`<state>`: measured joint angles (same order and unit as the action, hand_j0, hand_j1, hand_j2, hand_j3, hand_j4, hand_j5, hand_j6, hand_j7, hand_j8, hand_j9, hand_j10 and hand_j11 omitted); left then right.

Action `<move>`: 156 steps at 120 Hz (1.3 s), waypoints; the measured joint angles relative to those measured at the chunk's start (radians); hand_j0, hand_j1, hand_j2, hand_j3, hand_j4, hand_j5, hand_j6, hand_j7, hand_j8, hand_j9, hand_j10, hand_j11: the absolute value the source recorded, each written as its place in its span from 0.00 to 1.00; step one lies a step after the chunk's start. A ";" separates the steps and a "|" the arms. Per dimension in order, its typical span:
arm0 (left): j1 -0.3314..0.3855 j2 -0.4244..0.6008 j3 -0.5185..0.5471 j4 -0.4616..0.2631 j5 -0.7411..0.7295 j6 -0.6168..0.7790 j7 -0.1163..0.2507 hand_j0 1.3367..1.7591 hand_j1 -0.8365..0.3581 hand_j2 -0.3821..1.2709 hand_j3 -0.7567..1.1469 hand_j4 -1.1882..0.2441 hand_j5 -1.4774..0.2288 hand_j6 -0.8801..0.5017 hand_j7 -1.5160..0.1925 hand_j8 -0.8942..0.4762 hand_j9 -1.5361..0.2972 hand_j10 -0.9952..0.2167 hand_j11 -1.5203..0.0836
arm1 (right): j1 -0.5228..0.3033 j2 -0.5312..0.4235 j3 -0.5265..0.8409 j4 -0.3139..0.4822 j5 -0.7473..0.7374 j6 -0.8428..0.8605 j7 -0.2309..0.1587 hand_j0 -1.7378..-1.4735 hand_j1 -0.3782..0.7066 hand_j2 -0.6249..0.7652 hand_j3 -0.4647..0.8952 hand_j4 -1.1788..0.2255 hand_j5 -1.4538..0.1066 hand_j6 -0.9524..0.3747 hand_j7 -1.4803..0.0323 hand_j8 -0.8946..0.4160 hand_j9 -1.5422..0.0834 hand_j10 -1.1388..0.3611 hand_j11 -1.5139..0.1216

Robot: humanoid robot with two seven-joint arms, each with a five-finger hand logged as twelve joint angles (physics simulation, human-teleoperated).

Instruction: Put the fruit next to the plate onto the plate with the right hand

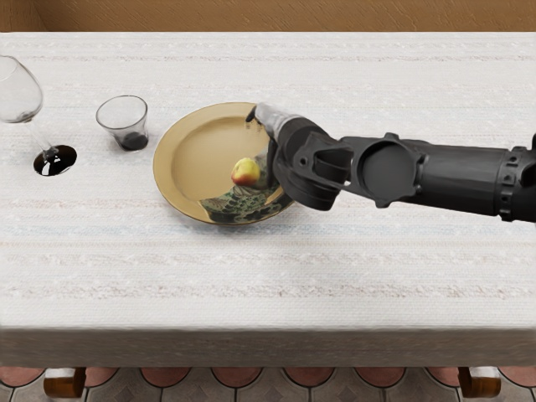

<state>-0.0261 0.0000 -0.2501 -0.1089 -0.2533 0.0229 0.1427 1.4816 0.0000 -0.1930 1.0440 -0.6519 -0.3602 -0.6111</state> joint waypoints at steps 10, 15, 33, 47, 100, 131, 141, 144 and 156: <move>0.000 0.000 0.000 0.000 0.000 0.000 0.000 0.76 0.99 0.23 0.40 0.83 0.87 0.64 0.89 0.65 0.84 0.82 0.95 | -0.017 0.000 0.052 0.003 0.002 0.005 0.000 0.31 0.14 0.48 0.34 0.75 0.78 0.65 0.82 0.60 0.80 0.64 0.77; 0.000 0.000 0.000 0.000 0.000 0.000 0.000 0.76 0.99 0.23 0.40 0.83 0.87 0.64 0.89 0.65 0.84 0.82 0.95 | -0.036 0.000 0.100 0.005 0.018 0.029 0.000 0.31 0.12 0.47 0.34 0.76 0.81 0.66 0.85 0.62 0.82 0.66 0.80; 0.000 0.000 0.000 0.000 0.000 0.000 0.000 0.76 0.99 0.23 0.40 0.83 0.87 0.64 0.89 0.65 0.84 0.82 0.95 | -0.150 0.000 0.402 0.003 0.207 0.384 0.000 0.31 0.07 0.46 0.34 0.80 0.87 0.69 0.92 0.65 0.89 0.71 0.87; 0.000 0.000 0.000 0.000 0.000 0.000 0.000 0.76 0.99 0.23 0.40 0.83 0.87 0.64 0.89 0.65 0.84 0.82 0.95 | -0.191 -0.029 0.538 -0.006 0.438 0.700 0.000 0.30 0.05 0.46 0.34 0.82 0.90 0.70 0.94 0.66 0.92 0.73 0.89; 0.001 0.000 0.000 0.000 0.000 0.000 0.000 0.76 0.99 0.23 0.40 0.83 0.87 0.64 0.89 0.65 0.84 0.82 0.95 | -0.469 -0.548 0.601 -0.099 0.951 0.968 0.000 0.30 0.03 0.45 0.34 0.84 0.93 0.72 0.97 0.68 0.94 0.76 0.92; -0.003 0.000 0.000 0.000 0.000 0.000 0.000 0.76 0.99 0.23 0.40 0.83 0.87 0.64 0.89 0.65 0.84 0.82 0.95 | -0.530 -0.772 0.606 -0.110 0.964 0.971 0.000 0.30 0.03 0.45 0.34 0.84 0.93 0.72 0.98 0.68 0.95 0.76 0.92; -0.004 0.000 0.000 0.000 0.000 0.000 0.000 0.76 0.99 0.23 0.40 0.83 0.87 0.64 0.89 0.65 0.84 0.82 0.95 | -0.543 -0.822 0.607 -0.127 0.964 0.972 0.000 0.30 0.03 0.45 0.34 0.84 0.93 0.72 0.98 0.68 0.95 0.76 0.93; -0.006 0.000 0.000 0.000 0.000 0.000 0.000 0.76 0.99 0.23 0.40 0.83 0.87 0.64 0.89 0.65 0.84 0.82 0.95 | -0.548 -0.834 0.607 -0.131 0.964 0.972 0.000 0.30 0.03 0.45 0.34 0.84 0.93 0.72 0.98 0.68 0.95 0.76 0.93; -0.009 0.000 0.000 0.001 0.000 0.000 0.000 0.76 0.99 0.23 0.40 0.83 0.87 0.64 0.89 0.65 0.84 0.82 0.95 | -0.559 -0.871 0.608 -0.148 0.965 0.972 0.000 0.30 0.03 0.45 0.34 0.84 0.93 0.72 0.98 0.68 0.95 0.76 0.93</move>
<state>-0.0352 0.0000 -0.2503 -0.1082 -0.2530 0.0230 0.1426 0.9231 -0.8708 0.4146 0.8961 0.3127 0.6115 -0.6109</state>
